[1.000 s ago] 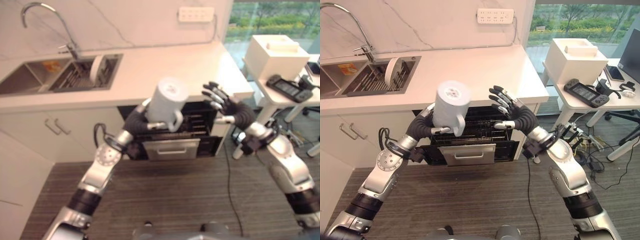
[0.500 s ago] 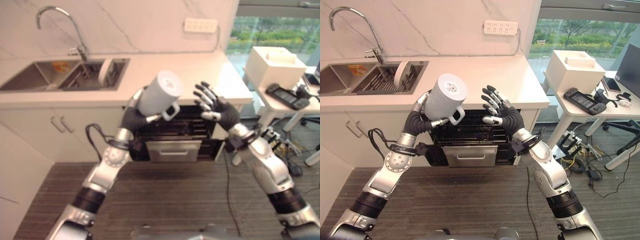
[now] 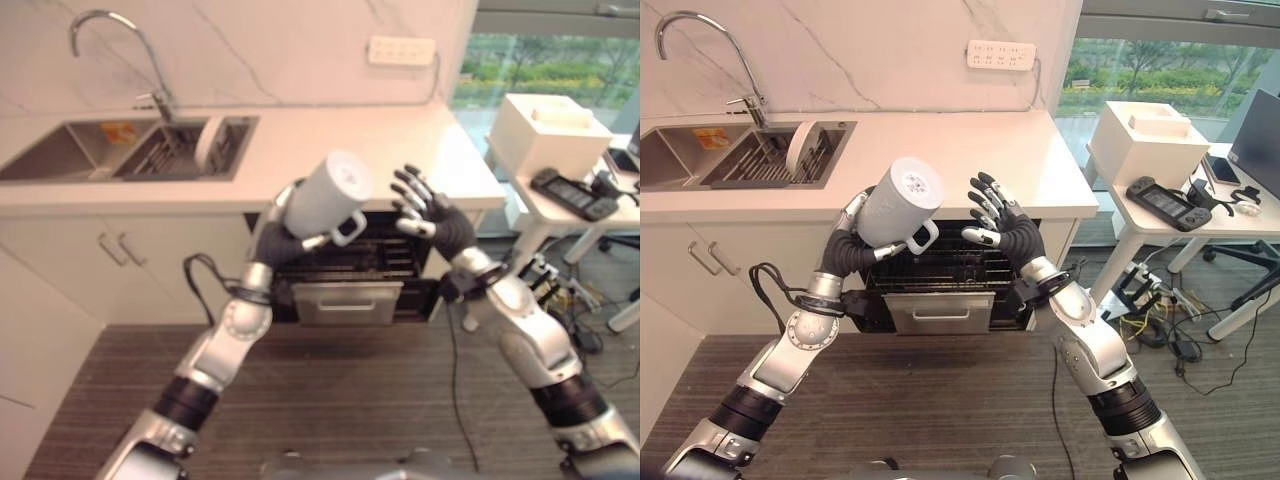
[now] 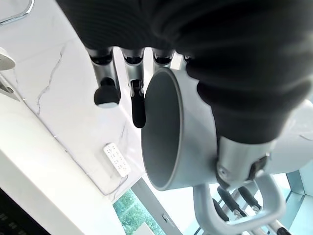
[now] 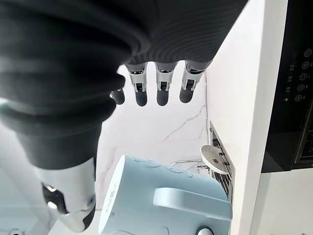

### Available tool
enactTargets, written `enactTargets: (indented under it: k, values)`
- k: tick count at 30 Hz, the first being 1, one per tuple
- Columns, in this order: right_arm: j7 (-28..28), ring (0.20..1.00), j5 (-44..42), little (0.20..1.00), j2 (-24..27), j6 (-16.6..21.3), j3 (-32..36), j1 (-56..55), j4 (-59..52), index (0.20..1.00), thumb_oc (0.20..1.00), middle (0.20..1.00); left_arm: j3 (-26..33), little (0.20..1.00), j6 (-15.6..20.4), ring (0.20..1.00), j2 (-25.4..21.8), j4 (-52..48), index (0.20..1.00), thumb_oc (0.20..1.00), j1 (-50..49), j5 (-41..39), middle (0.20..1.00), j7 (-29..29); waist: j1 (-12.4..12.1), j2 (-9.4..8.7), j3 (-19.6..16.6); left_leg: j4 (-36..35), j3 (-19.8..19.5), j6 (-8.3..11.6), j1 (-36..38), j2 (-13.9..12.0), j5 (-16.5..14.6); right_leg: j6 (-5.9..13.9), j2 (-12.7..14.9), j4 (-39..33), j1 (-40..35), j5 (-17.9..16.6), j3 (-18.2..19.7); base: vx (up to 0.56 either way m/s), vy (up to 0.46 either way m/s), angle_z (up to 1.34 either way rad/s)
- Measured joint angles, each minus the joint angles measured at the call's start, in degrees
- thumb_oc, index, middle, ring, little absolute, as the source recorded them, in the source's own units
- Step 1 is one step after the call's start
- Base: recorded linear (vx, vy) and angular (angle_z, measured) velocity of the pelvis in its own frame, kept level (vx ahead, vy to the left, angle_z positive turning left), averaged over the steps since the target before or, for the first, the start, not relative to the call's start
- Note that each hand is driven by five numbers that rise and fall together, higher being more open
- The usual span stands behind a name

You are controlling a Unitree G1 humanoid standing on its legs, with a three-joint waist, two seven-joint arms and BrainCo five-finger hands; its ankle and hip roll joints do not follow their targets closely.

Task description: Place the dishes in the dishwasher.

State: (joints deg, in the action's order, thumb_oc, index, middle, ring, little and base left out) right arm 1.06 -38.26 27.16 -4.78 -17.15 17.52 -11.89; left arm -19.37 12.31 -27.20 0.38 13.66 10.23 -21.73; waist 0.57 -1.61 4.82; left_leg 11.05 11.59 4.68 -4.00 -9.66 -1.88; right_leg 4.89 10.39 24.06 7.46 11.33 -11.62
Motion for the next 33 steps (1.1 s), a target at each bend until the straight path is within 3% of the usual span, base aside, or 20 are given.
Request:
enactTargets:
  k: [5, 33]
  values:
    - [-0.87, 1.000, 0.00, 1.000, -1.13, -1.92, -2.66, 2.03, -0.13, 1.000, 1.000, 1.000, -3.11, 0.200, -1.41, 0.200, 0.45, 0.01, 0.200, 0.200, 0.24, 0.03, 0.200, -0.53, 0.01, -0.01, 0.01, 0.01, 0.06, 0.03, -0.04, 0.00, 0.01, 0.01, -0.02, -0.05, 0.09, 0.01, 0.04, 0.00, 0.000, 0.00]
    - [-4.25, 1.000, -2.18, 1.000, -4.42, -4.29, -4.90, 6.64, -0.10, 1.000, 1.000, 1.000, -3.78, 0.200, -3.42, 0.200, 1.66, -0.08, 0.200, 0.200, 3.02, 2.23, 0.200, -4.84, -0.34, -0.04, 0.02, 0.03, 0.04, 0.09, -0.07, 0.05, 0.04, 0.05, -0.01, -0.07, 0.09, 0.03, -0.01, 0.00, 0.000, 0.00]
